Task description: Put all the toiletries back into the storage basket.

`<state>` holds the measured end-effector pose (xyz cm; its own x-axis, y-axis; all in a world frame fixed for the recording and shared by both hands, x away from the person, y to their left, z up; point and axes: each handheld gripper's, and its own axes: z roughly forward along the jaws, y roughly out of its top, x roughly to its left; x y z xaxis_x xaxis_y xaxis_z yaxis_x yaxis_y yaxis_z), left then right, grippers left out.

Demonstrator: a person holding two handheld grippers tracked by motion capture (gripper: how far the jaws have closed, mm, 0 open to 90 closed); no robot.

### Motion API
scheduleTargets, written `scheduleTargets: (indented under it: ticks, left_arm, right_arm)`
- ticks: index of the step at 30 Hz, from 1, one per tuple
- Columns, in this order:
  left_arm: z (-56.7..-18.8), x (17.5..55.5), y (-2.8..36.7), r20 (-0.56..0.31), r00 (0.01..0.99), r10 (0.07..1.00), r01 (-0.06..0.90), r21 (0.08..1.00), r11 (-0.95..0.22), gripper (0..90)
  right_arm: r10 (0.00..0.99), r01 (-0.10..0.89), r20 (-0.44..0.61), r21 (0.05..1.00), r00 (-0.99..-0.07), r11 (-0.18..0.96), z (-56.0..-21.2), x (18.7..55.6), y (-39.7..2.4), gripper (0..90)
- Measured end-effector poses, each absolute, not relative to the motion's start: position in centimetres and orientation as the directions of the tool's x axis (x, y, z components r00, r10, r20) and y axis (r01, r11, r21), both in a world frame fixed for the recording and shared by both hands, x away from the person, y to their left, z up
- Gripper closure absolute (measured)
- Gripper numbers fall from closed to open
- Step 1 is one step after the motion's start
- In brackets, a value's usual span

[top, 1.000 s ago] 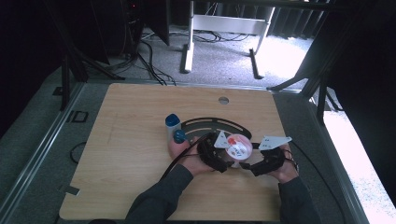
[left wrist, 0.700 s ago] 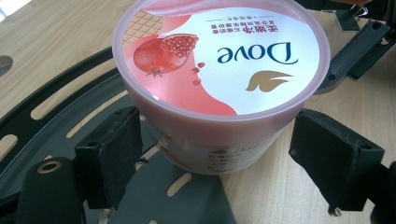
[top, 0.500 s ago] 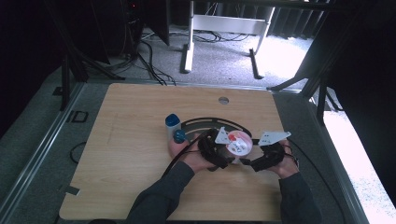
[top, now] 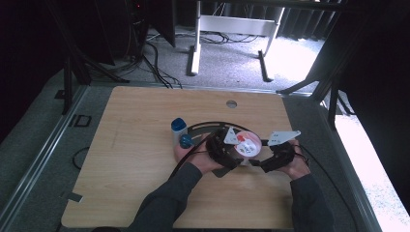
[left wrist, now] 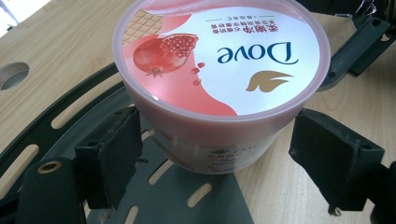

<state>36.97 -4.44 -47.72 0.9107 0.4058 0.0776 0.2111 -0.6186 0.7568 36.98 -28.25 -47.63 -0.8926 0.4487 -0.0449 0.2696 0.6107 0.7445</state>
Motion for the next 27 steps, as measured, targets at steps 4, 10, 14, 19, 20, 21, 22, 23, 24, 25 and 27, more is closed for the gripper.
scheduleTargets:
  ticks: [4, 10, 14, 19, 20, 21, 22, 23, 24, 25, 27]
  left_arm:
    - [-47.6, 37.3, -4.4, 0.083, 0.912, 0.402, 0.207, 0.753, -0.625, 17.3]
    - [-47.7, 37.7, -4.5, 0.081, 0.907, 0.414, 0.215, 0.756, -0.619, 17.3]
    - [-47.9, 37.9, -4.7, 0.088, 0.903, 0.421, 0.218, 0.75, -0.625, 17.3]
    - [-48.1, 38.2, -4.8, 0.084, 0.895, 0.438, 0.233, 0.749, -0.62, 17.2]
    - [-48.2, 38.3, -4.8, 0.084, 0.893, 0.442, 0.235, 0.751, -0.617, 17.2]
    - [-48.2, 38.3, -4.8, 0.083, 0.891, 0.446, 0.238, 0.751, -0.616, 17.2]
    - [-48.2, 38.4, -4.9, 0.085, 0.888, 0.452, 0.24, 0.753, -0.612, 17.2]
    - [-48.2, 38.4, -4.9, 0.087, 0.887, 0.454, 0.239, 0.753, -0.613, 17.2]
    - [-48.2, 38.5, -4.9, 0.088, 0.887, 0.453, 0.239, 0.753, -0.614, 17.2]
    - [-48.2, 38.6, -5.0, 0.086, 0.886, 0.456, 0.242, 0.754, -0.611, 17.2]
    - [-48.3, 38.7, -5.1, 0.09, 0.883, 0.461, 0.242, 0.754, -0.611, 17.2]
  right_arm:
    - [0.445, 0.266, -0.046, 0.745, -0.894, 0.611, -47.6, 37.3, -28.3, 14.0]
    - [0.443, 0.262, -0.054, 0.74, -0.895, 0.619, -47.5, 37.7, -28.3, 14.5]
    - [0.438, 0.265, -0.051, 0.734, -0.897, 0.626, -47.6, 38.2, -28.3, 14.8]
    - [0.438, 0.268, -0.052, 0.725, -0.897, 0.635, -47.8, 38.6, -28.3, 15.8]
    - [0.441, 0.268, -0.054, 0.725, -0.896, 0.634, -47.8, 38.7, -28.3, 16.2]
    - [0.441, 0.267, -0.056, 0.726, -0.896, 0.633, -47.8, 38.8, -28.4, 16.5]
    - [0.444, 0.269, -0.055, 0.727, -0.894, 0.632, -47.8, 38.9, -28.4, 16.9]
    - [0.447, 0.272, -0.053, 0.726, -0.893, 0.631, -47.8, 39.0, -28.4, 17.1]
    - [0.444, 0.269, -0.056, 0.726, -0.894, 0.633, -47.8, 39.1, -28.5, 17.2]
    - [0.445, 0.269, -0.056, 0.726, -0.894, 0.633, -47.8, 39.2, -28.5, 17.2]
    - [0.448, 0.274, -0.056, 0.722, -0.892, 0.636, -47.8, 39.3, -28.5, 17.1]
